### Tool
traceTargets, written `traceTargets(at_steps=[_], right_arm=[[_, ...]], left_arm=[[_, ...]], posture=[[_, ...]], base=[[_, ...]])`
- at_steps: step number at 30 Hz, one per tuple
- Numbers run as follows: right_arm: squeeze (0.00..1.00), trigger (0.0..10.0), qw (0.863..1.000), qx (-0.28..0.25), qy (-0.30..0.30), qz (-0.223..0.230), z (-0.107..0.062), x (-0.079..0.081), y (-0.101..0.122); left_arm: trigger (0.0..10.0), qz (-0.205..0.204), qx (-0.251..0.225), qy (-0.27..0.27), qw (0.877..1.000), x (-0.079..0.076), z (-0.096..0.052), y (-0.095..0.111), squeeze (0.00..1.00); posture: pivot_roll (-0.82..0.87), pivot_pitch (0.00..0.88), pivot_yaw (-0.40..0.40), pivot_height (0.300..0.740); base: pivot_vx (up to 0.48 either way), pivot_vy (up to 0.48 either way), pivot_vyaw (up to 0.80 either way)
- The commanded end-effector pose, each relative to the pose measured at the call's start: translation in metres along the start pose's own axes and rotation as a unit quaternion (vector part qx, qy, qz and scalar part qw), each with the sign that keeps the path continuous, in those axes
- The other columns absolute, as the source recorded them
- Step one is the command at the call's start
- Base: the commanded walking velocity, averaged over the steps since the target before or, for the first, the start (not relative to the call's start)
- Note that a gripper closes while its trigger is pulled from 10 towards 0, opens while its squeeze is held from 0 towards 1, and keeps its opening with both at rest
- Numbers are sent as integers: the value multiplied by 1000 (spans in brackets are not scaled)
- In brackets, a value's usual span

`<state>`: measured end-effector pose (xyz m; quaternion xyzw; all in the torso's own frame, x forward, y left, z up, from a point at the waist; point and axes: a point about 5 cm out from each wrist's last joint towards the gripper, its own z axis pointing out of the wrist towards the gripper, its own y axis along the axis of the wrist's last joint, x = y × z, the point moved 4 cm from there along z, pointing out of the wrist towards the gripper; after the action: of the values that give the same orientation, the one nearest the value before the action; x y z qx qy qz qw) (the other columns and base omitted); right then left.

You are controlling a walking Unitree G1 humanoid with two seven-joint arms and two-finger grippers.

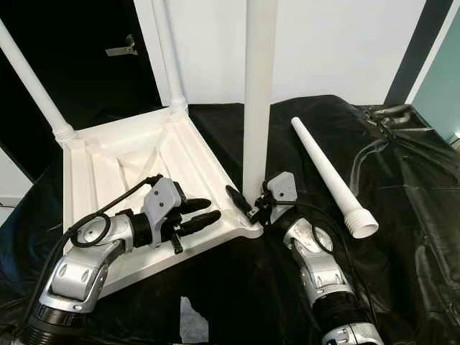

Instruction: Building children table

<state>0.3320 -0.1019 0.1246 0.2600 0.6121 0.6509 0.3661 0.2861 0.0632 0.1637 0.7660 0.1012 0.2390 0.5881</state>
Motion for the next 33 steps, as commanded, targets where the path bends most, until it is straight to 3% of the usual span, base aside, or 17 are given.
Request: traceTargets(at_steps=[1, 3, 14, 19, 27, 33], right_arm=[[0, 10000, 991, 117, -6, 63, -18, 11, -55], [0, 10000, 987, 116, -49, 98, -16, 2, -53], [0, 10000, 981, 100, -82, 144, -18, -5, -52], [0, 10000, 969, 91, -129, 190, -27, -10, -59], [0, 10000, 986, 102, -95, 91, -29, 5, -61], [0, 10000, 988, 118, -72, 67, -30, 12, -66]], left_arm=[[10000, 5, 5, 59, 998, 14, -2, -2, 0], [10000, 5, 4, 60, 998, 15, -2, -2, 0], [10000, 6, 4, 59, 998, 14, 0, -2, 0], [10000, 6, 2, 61, 998, 13, 0, -1, 0], [10000, 8, -1, 61, 998, 14, 1, 1, 0], [10000, 8, -1, 60, 998, 14, 1, 1, 0]], posture=[[46, 0, 70, 740], [45, 0, 69, 740], [42, 0, 69, 740], [46, 0, 63, 740], [42, 0, 66, 740], [41, 0, 69, 740]], base=[[0, 0, 0], [0, 0, 0], [0, 0, 0], [0, 0, 0], [0, 0, 0], [0, 0, 0]])
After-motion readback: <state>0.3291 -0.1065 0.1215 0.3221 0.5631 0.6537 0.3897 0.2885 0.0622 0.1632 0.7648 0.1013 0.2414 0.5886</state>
